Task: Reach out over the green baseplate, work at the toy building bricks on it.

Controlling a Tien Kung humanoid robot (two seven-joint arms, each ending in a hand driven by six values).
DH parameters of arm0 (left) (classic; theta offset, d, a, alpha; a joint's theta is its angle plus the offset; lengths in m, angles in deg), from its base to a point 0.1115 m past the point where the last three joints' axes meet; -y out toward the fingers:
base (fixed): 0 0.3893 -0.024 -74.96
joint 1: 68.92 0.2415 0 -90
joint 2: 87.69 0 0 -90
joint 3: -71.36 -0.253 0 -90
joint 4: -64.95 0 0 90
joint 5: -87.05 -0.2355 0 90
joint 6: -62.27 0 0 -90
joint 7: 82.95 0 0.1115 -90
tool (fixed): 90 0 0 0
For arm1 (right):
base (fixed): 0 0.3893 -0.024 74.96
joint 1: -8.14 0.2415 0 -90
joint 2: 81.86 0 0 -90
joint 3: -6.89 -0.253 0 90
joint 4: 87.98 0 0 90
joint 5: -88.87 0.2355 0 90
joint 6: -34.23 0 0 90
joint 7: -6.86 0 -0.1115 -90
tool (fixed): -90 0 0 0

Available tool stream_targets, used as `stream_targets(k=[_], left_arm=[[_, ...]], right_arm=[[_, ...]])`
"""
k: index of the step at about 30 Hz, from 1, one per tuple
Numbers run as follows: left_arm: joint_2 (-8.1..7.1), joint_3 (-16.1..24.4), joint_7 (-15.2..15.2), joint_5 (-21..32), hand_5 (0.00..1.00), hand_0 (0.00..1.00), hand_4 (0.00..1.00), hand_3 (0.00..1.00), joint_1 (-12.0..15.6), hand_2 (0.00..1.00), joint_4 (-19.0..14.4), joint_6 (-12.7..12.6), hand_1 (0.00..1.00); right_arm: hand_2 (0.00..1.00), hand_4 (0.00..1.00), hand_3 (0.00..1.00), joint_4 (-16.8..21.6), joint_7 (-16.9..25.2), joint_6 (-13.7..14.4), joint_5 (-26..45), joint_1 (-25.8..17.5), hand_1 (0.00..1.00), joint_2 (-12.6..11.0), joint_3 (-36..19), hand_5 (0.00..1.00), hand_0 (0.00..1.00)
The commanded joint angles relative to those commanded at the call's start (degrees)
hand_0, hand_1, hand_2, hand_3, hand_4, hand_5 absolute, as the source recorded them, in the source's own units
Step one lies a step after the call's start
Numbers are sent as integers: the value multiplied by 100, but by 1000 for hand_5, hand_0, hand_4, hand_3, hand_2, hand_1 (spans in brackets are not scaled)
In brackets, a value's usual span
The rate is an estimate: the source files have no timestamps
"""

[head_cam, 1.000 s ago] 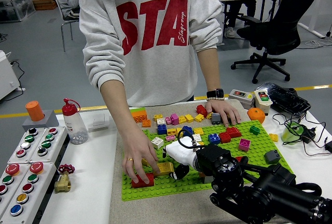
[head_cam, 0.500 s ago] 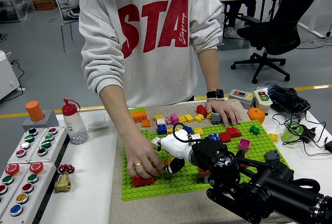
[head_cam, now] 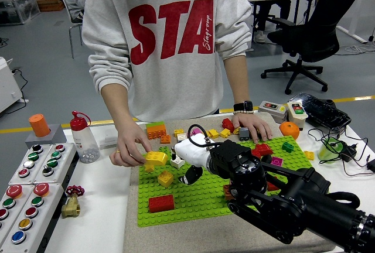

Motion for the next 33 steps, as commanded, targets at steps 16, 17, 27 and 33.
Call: stream_targets(k=[16, 17, 27, 33], left_arm=[[0, -37, -1, 40, 998, 703, 436, 587, -7, 662, -2, -3, 653], [0, -37, 0, 41, 998, 703, 436, 587, -7, 662, -2, -4, 653], [0, -38, -2, 45, 998, 702, 436, 587, -9, 663, -1, -4, 653], [0, -34, -6, 42, 998, 702, 436, 588, -9, 662, -1, -3, 653]], right_arm=[[754, 719, 798, 36, -23, 317, 0, -26, 763, 0, -274, 322, 837], [754, 719, 798, 37, -24, 344, 15, -30, 763, 0, -292, 322, 837], [779, 721, 807, -60, -170, 388, -117, -66, 776, -55, -468, 319, 838], [779, 723, 802, -72, -227, 221, -185, -107, 772, -158, -487, 320, 839]])
